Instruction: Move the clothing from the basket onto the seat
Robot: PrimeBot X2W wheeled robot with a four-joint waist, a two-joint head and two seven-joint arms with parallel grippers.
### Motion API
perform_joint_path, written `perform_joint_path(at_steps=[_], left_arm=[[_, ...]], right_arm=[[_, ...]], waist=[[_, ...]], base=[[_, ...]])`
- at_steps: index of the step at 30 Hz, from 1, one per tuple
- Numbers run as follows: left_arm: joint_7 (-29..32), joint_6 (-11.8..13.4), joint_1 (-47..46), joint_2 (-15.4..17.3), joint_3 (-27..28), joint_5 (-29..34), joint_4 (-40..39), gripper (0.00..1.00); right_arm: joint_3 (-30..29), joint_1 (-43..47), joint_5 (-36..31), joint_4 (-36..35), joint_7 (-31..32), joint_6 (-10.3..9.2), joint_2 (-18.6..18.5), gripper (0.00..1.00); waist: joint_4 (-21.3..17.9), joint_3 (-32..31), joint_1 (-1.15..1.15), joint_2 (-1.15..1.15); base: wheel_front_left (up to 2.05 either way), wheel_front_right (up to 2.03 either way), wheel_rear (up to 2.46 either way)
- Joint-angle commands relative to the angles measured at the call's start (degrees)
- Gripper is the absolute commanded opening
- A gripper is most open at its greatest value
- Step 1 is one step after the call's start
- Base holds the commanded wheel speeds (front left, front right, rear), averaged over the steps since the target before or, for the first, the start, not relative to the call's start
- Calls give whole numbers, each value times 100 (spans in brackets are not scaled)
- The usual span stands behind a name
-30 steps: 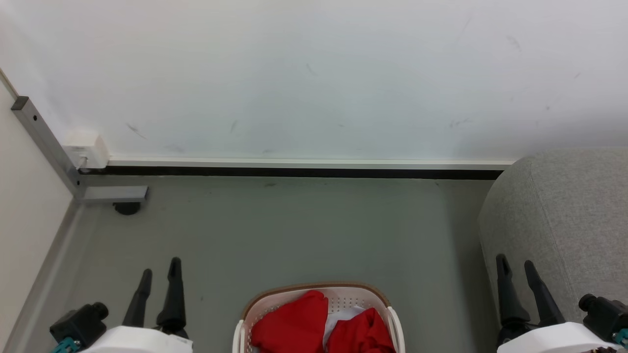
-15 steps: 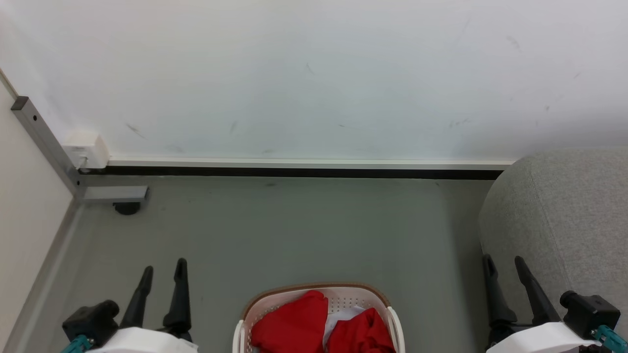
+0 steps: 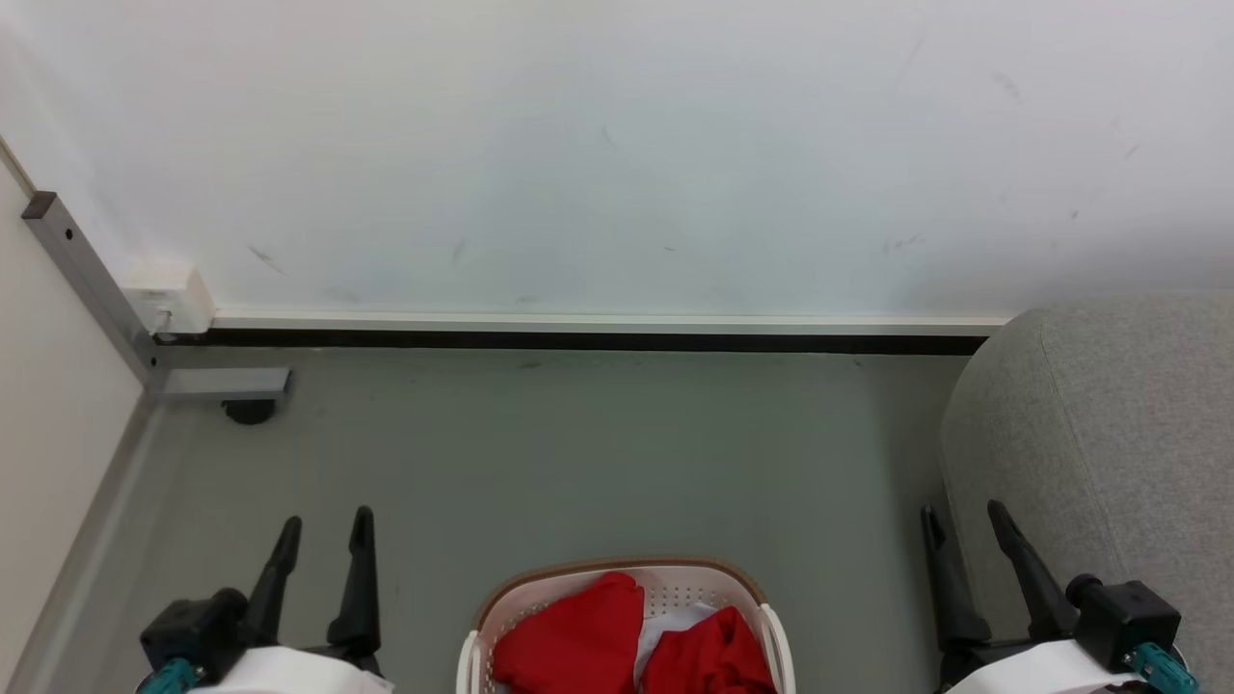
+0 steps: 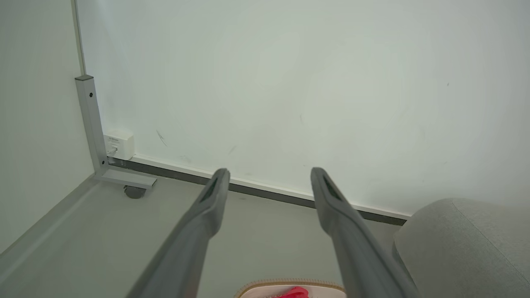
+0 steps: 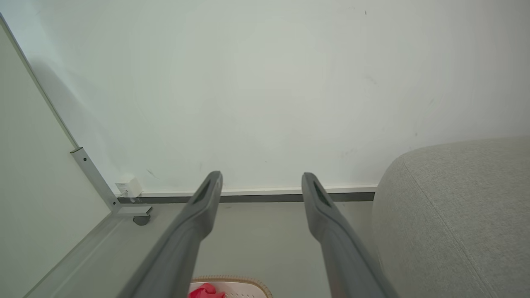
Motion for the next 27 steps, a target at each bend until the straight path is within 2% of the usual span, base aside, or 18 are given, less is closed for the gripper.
perform_joint_path(at_steps=[1,27], left_arm=[[-56,-26,-9,32,17,182,-37,100],[-315,-61,7,-34,42,1254,18,100]], right_arm=[[38,-115,-145,4,-56,-9,-53,100],[207,-125,-836,85,-318,-11,-57,100]], waist=[[-5,1,0,0],[-18,-8,0,0]], base=[[0,0,0],[0,0,0]])
